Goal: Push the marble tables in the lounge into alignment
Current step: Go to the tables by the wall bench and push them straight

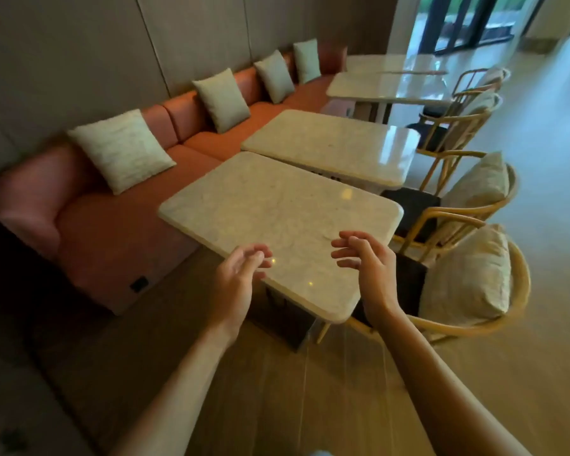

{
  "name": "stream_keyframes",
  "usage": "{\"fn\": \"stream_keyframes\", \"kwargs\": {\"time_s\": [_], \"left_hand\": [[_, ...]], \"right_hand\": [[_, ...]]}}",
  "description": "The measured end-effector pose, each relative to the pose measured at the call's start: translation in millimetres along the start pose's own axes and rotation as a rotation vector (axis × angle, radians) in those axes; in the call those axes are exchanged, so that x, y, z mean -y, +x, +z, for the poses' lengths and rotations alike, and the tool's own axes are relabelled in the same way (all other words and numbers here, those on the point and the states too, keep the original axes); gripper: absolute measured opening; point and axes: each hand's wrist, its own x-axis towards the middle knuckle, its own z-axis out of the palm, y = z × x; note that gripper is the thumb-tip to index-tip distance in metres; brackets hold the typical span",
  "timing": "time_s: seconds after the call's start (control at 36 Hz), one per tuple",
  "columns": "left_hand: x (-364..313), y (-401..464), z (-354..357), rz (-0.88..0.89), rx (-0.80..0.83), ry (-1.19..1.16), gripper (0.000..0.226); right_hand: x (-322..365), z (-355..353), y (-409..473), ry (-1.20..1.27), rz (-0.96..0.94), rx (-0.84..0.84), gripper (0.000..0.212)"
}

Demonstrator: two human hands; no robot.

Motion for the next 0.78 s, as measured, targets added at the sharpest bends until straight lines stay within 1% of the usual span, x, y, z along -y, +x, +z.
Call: {"fn": "stream_keyframes", "kwargs": {"time_s": [0.11, 0.22, 0.25, 0.31, 0.36, 0.47, 0.56, 0.67, 0.72, 0.78], "left_hand": [[29.3, 52.0, 0.6, -0.051, 0.143, 0.073, 0.021], [61.1, 99.0, 7.3, -0.108, 0.249, 0.161, 0.027], [76.2, 117.3, 10.9, -0.115, 0.284, 0.196, 0.029], [96.8, 139.9, 16.6, -0.116, 0.330, 0.253, 0.032], [123.4, 164.1, 22.4, -0.114, 0.390, 0.319, 0.031], [180.0, 193.5, 31.9, -0.072, 0.527, 0.559, 0.037], [216.8, 203.6, 36.3, -0.017, 0.641, 0.761, 0.042], [266.0, 216.8, 42.9, 0.129, 0.786, 1.017, 0.051], [291.0, 223.0, 47.7, 0.224, 0.847, 1.100, 0.055], [297.5, 226.0, 48.5, 0.309, 0.854, 1.164, 0.058]], "right_hand": [[-36.8, 14.4, 28.6, -0.048, 0.052, -0.146, 0.022], [-82.7, 27.8, 54.6, -0.107, 0.092, -0.228, 0.020], [-103.0, 32.8, 64.9, -0.133, 0.101, -0.255, 0.019], [-132.0, 41.3, 77.0, -0.202, 0.126, -0.267, 0.019], [-169.3, 50.6, 88.9, -0.303, 0.176, -0.285, 0.025], [-240.3, 64.8, 90.9, -0.591, 0.295, -0.241, 0.032], [-274.5, 70.5, 81.4, -0.853, 0.301, -0.182, 0.042], [-306.6, 73.3, 71.4, -1.100, 0.269, -0.084, 0.049], [-322.2, 75.0, 67.0, -1.202, 0.255, -0.097, 0.051], [-320.1, 77.9, 68.4, -1.242, 0.189, -0.101, 0.053]]}}
